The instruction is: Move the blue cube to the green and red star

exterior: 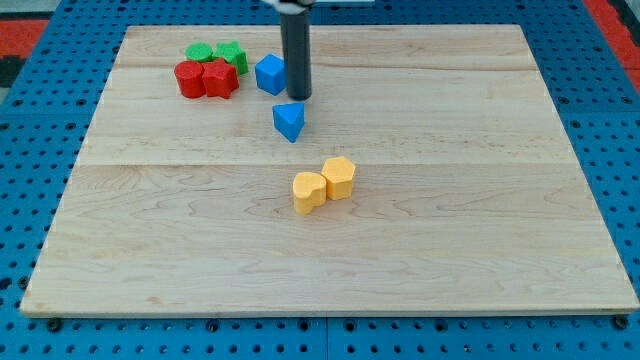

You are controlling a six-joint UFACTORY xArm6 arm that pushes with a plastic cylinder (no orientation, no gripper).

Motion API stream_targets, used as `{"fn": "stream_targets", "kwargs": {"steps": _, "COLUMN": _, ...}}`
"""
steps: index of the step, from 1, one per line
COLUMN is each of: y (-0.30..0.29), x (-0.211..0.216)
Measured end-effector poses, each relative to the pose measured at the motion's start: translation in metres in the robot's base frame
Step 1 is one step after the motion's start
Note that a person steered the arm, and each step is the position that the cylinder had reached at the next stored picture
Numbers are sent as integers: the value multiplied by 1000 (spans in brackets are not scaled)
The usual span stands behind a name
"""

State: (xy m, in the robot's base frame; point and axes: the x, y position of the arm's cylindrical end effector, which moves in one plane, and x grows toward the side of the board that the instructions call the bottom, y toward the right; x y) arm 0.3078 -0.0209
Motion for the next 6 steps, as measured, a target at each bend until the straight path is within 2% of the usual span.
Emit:
{"fn": "stream_targets", "kwargs": {"steps": 1, "y": 4, "x": -37}}
{"fn": "stream_targets", "kwargs": {"steps": 3, "y": -30, "x": -53}}
{"fn": "stream_targets", "kwargs": {"steps": 4, "y": -19, "x": -72}}
{"fn": "stream_targets", "kwargs": {"steps": 6, "y": -30, "x": -35}}
